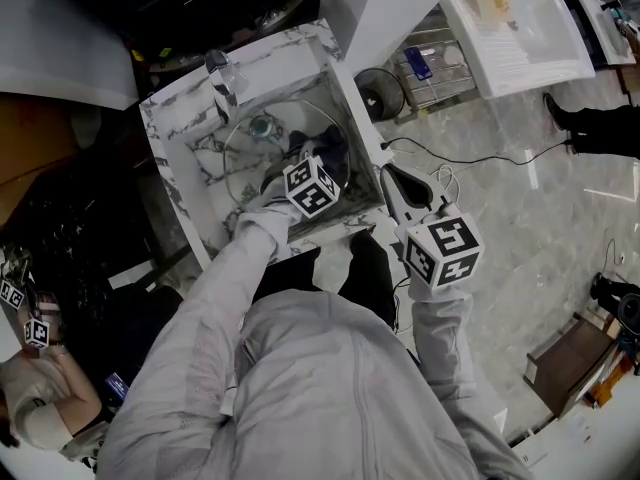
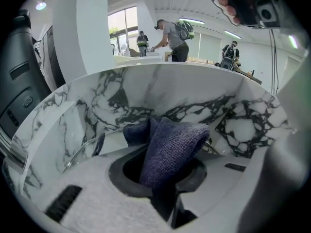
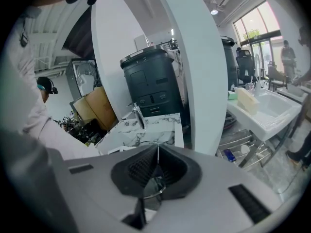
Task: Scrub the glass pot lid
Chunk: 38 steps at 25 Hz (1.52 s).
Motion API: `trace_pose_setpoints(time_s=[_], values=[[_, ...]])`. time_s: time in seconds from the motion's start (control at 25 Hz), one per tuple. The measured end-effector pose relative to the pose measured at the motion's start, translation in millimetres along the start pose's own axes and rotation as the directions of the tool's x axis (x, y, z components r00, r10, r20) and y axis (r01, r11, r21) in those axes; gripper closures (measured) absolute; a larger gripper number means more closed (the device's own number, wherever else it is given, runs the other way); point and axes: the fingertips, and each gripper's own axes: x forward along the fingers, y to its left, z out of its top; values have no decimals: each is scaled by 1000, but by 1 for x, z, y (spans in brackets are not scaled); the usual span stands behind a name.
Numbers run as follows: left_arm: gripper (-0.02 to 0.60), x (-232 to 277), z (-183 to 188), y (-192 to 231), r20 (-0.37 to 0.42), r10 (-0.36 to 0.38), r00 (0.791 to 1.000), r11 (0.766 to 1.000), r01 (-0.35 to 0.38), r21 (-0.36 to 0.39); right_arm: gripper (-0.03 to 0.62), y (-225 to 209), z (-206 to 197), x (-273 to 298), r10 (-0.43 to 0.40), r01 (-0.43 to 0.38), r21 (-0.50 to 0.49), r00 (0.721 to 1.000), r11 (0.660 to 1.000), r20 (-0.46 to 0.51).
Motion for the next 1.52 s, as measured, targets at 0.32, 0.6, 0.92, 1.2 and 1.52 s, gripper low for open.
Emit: trace_pose_setpoints(time_s=[0.32,0.6,0.92,1.2,1.52], values=[[505,-8,-4,-37,-5,-104,995,994,104,19,563,2,1,0,7,-7,1,1000,1000,5],[505,-17,-8,-67,-19,-216,976,975,217,41,563,5,-1,-2,12,-12,1,1000,1000,8],[505,-24,-4,-84,-5,-321,947,947,320,-38,563,6,-2,-5,12,-12,3,1000,1000,14],[506,-49,3,-75,86,-347,934,928,355,-112,563,10,-1,-5,21,-21,4,1000,1000,17],[505,-105,-18,58,137,152,979,924,-92,-372,563,17,5,1,41,-41,-9,999,999,23]])
